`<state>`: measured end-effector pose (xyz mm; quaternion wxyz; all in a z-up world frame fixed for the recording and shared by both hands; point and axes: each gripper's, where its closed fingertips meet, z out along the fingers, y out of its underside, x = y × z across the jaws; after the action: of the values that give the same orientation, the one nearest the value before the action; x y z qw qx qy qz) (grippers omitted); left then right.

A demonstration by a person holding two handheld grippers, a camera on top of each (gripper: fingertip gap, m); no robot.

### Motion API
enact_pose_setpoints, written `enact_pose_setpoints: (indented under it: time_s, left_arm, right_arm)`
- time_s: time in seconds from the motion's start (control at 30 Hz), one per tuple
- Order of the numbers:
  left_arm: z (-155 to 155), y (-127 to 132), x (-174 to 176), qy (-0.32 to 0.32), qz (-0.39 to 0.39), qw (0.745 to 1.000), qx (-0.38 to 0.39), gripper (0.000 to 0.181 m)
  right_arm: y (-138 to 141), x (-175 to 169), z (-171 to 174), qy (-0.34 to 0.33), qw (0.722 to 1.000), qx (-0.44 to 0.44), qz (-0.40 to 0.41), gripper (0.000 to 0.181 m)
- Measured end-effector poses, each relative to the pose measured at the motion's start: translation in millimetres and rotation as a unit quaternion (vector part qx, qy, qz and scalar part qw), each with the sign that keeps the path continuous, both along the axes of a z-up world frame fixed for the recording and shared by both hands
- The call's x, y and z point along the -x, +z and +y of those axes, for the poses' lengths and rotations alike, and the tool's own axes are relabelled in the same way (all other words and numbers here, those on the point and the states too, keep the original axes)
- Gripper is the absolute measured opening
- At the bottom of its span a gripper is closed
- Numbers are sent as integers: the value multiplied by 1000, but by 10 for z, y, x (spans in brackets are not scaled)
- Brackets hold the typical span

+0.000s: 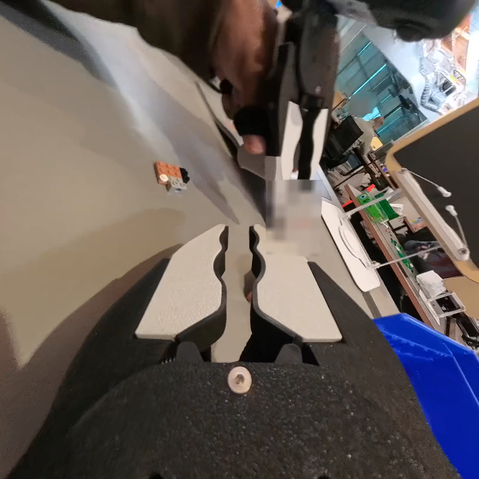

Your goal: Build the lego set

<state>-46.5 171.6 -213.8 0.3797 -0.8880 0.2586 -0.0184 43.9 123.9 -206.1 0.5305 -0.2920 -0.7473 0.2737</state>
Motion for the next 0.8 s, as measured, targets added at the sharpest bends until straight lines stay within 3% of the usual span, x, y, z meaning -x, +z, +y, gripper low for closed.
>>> enact_pose_setpoints:
  time_s: [0.13,0.43,0.8]
  left_arm:
    - [37,-250,-8,-11,42,998,55,53]
    - [241,-404,56,-7,74,992,104,57]
    - [-36,-454,190,-17,92,983,157,55]
  right_arm:
    - [-124,55,53,-27,999,-4,-26,16]
    - [-133,42,89,-28,999,10,-34,15]
    - [-162,31,58,-21,999,2,-43,15]
